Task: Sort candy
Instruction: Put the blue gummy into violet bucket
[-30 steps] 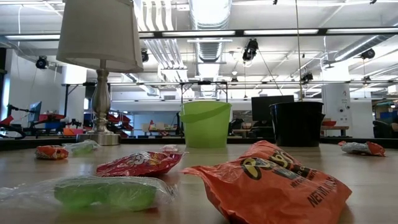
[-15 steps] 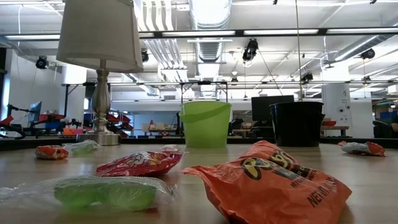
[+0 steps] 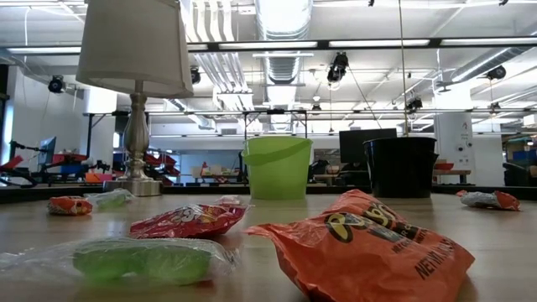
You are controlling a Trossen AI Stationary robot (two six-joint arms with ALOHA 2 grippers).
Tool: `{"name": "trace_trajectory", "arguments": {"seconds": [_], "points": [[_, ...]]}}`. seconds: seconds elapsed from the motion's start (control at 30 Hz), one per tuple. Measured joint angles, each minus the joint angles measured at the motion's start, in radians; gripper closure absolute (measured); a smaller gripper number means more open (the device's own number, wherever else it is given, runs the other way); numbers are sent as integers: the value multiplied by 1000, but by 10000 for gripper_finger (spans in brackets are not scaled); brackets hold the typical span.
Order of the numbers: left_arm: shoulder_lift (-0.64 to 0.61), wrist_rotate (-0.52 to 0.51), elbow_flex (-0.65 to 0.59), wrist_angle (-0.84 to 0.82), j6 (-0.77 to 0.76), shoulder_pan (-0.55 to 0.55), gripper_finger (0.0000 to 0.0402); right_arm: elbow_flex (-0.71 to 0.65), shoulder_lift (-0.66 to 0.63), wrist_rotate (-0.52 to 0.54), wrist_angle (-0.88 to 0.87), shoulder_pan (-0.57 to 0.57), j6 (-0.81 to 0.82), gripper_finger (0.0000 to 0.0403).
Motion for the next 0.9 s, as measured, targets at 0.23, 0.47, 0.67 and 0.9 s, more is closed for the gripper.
{"name": "trace_trajectory", "arguments": {"seconds": [0.23,0.47,0.67,0.9], "points": [[-14,0,0,-133,-160,-180,396,0,8,-1,-7,0,0,252],[-11,-40,-7,-240,-268,-331,396,0,8,-2,-10,0,26,252],[2,-68,-94,-202,-331,-400,396,0,9,-2,-10,0,27,252],[3,-69,-274,30,-474,-449,396,0,9,-2,-10,0,34,252]]}}
